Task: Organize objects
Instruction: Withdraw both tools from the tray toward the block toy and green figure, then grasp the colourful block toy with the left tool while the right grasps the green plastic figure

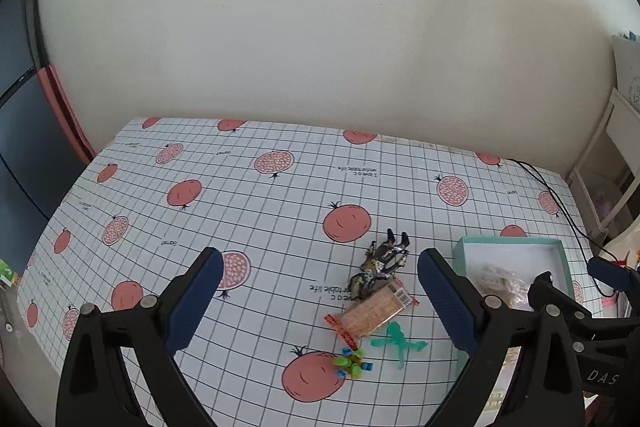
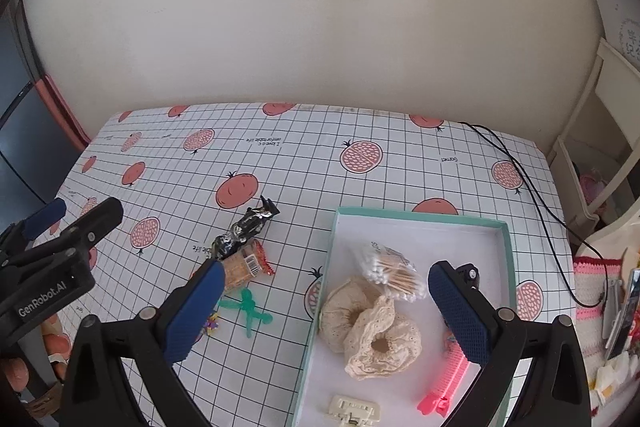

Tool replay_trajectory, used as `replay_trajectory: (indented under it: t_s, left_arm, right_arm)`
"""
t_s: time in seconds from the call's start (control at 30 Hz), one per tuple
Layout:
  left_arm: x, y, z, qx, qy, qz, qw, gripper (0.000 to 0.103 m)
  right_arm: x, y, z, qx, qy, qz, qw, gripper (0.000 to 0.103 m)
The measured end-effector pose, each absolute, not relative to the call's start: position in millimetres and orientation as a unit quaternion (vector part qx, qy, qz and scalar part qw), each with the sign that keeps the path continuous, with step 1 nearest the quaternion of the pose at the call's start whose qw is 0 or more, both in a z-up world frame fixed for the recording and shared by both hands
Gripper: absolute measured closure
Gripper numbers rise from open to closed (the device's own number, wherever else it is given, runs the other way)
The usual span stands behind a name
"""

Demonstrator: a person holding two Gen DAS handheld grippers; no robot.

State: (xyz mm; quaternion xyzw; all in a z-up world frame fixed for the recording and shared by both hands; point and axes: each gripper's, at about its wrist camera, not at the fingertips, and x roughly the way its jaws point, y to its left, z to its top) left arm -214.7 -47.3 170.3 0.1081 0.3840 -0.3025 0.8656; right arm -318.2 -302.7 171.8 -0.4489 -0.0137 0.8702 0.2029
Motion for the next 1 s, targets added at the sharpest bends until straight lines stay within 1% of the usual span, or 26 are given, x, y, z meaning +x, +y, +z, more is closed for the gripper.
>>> replay_trajectory:
  t_s: [0.1, 0.43, 0.6, 0.77, 1.0]
  left_arm:
    - [-208.1, -30.8, 163.5, 0.089, 0.392, -0.304, 0.864, 0.005]
    - [-184.8, 20.5, 115.4, 0.003, 0.469, -0.269, 0.841, 0.004]
    - [-182.4, 11.2, 91.5, -0.003, 0.516, -0.261, 0.816, 0.004]
    - [-188.8, -7.6, 72.8, 0.027, 0.546, -0.247, 0.800, 0.004]
    - [-193.0, -21.1, 49.9, 0.011, 0.590, -0.248, 0.768, 0.004]
  right_arm:
    - [-325.3, -313.0, 161.8, -0.457, -0.017, 0.869, 0.187, 0.000]
    - [-340.5, -334.6, 130.1, -0.479, -0.037, 0.866, 0.139, 0.000]
    - [-346.1, -329.2, 105.8, -0.505, -0.050, 0.851, 0.136, 0.000]
    - [-349.9, -326.5, 81.8, -0.532, -0.060, 0.836, 0.123, 0.000]
    - [-355.9, -334.7, 48.8, -0.561, -0.092, 0.816, 0.107, 0.000]
